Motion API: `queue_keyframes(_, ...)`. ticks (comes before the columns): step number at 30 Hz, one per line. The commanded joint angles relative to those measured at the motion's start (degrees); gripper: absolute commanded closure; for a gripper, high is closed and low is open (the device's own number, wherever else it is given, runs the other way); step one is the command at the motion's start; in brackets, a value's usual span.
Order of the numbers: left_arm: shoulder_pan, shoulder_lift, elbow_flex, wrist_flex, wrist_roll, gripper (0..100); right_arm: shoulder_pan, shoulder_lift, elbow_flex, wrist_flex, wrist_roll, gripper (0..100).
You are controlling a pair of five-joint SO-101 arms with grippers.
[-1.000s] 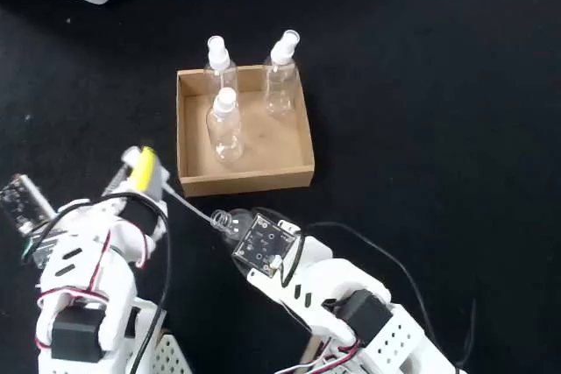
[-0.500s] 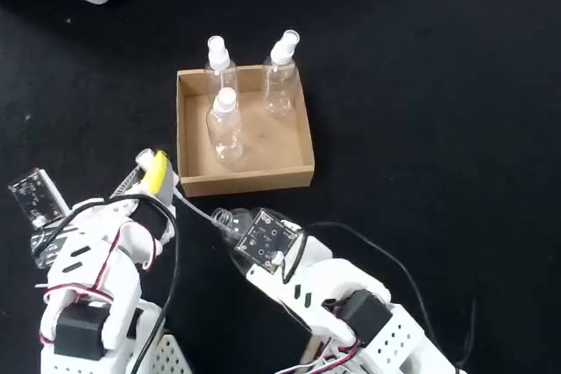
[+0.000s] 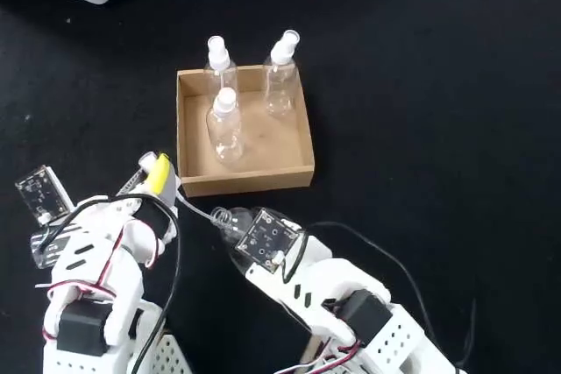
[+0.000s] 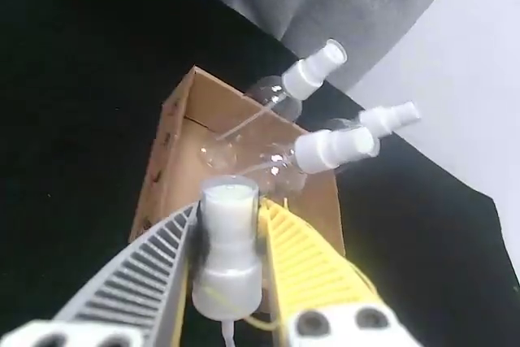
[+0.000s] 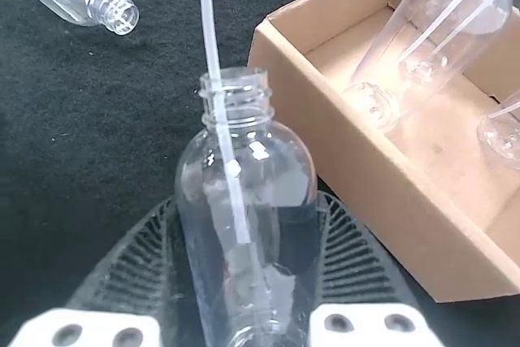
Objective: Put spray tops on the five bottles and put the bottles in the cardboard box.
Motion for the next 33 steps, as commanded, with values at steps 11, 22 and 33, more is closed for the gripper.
queue_keyframes(11,6.9,-0.09,1.71,-0.26,-0.79,97,-0.53,-9.63,-0.31,-2.55,-0.62,91.3)
queue_keyframes(22,15.34,-0.09,3.74,-0.26,-0.79,97,-0.53,-9.63,-0.31,-2.81,-0.7,91.3)
queue_keyframes(33,17.1,-0.09,4.18,0.0,-0.79,97,-0.44,-9.63,-0.31,-4.04,-5.19,91.3)
